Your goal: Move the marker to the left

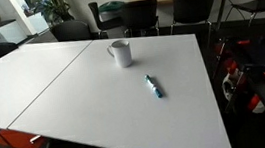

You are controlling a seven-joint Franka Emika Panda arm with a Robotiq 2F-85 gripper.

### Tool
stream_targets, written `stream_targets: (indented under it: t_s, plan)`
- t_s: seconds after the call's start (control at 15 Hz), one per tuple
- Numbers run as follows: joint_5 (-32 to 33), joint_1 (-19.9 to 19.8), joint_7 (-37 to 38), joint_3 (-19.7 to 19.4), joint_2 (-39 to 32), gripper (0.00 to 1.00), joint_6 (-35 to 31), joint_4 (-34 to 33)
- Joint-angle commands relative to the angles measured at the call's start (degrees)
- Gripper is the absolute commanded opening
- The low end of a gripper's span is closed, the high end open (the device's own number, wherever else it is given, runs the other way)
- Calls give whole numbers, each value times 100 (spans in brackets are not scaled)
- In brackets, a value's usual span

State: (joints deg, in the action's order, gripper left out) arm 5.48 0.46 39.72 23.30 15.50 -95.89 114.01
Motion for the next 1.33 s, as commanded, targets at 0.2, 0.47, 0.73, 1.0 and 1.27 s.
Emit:
stream_targets:
  t_s: [0.2,0.47,0.73,1.0,1.27]
  plan:
    - [51,364,74,-310,-8,100,-23,56]
    - [-109,453,795,-386,144,100,-348,412]
    - [-259,504,2057,-396,177,100,-855,837]
    - [-385,562,2684,-477,149,100,-1576,1358]
    - [-370,553,2730,-620,141,100,-2662,2060]
